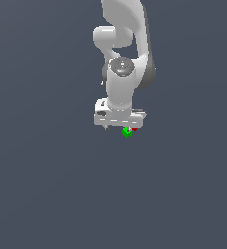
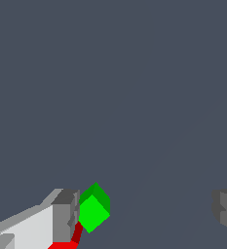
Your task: Stack the red cube on top of the green cube.
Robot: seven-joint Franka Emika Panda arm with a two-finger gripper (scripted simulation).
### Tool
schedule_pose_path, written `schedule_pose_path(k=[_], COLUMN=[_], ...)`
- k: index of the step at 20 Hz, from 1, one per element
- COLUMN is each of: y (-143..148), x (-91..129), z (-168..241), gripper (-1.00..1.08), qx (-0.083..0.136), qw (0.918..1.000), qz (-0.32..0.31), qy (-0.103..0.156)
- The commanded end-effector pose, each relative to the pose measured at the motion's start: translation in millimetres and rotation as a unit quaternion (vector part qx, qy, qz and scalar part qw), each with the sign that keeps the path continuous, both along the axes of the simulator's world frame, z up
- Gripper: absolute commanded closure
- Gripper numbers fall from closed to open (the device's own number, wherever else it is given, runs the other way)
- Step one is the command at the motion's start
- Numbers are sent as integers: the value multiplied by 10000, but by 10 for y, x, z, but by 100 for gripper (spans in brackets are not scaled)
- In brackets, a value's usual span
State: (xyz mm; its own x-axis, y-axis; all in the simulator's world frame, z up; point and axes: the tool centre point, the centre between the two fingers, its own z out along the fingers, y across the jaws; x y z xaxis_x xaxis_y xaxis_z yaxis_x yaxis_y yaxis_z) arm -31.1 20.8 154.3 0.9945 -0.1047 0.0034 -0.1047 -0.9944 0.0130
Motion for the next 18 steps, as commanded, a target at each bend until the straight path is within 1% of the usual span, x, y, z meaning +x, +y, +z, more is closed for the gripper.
schedule_pose_path(k=[1, 9, 18], y=[64, 351, 726], x=[-129, -586, -996], z=[-71, -340, -619], gripper=[-92, -92, -92], qx=[6, 27, 48], qw=[9998, 9956, 9856], qz=[-192, -932, -1688], qy=[0, -1, -3])
